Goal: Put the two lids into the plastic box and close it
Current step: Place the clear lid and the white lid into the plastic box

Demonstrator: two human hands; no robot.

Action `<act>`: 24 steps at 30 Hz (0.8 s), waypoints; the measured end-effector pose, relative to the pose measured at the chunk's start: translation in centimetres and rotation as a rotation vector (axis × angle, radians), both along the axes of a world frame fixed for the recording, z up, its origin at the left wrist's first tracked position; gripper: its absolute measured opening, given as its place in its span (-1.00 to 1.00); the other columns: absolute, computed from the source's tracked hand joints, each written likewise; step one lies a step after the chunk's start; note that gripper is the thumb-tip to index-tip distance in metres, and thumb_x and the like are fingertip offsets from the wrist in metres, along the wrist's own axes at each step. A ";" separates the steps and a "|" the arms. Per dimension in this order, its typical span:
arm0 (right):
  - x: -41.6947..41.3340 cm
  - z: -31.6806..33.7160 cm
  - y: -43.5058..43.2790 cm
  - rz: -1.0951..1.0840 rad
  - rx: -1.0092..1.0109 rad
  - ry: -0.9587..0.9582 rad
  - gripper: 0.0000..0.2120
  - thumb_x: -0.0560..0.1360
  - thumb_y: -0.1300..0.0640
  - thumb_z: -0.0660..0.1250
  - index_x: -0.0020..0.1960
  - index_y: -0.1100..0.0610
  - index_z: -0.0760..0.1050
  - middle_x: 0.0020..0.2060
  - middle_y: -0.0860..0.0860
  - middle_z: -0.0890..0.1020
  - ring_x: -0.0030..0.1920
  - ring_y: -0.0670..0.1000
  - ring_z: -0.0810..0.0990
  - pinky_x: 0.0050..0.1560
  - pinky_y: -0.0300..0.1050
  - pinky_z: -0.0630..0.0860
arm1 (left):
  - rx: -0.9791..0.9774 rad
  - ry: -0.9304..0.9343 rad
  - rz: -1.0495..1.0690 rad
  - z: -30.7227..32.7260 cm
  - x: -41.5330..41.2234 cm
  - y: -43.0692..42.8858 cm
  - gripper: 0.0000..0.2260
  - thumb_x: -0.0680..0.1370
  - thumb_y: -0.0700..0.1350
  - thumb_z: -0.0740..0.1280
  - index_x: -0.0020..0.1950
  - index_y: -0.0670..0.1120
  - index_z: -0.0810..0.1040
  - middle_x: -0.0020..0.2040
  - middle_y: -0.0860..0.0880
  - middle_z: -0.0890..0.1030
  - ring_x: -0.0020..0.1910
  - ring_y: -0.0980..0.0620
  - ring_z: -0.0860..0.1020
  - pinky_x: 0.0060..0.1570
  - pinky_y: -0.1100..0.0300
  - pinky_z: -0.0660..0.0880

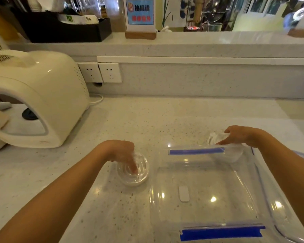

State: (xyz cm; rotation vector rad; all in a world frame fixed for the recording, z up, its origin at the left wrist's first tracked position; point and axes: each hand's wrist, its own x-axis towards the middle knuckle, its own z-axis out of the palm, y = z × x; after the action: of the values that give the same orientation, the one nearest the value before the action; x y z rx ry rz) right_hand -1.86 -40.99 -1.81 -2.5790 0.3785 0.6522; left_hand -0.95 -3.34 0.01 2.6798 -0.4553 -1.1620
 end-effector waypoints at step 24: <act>-5.7 6.7 0.9 -0.223 0.430 -0.802 -0.49 0.29 0.10 0.50 0.16 0.12 0.37 0.00 0.06 0.49 -0.08 0.07 0.50 -0.26 -0.20 0.44 | -0.972 -0.289 0.696 6.3 -4.4 1.9 -0.37 0.12 -0.06 0.56 0.13 -0.17 0.46 -0.01 -0.17 0.60 -0.07 -0.13 0.60 -0.15 0.09 0.52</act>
State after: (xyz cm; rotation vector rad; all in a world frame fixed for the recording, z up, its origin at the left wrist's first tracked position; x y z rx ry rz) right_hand -7.61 -40.13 4.84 -2.1148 0.2130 -0.3581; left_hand -5.35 -1.39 6.28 1.8547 -0.0502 -0.2258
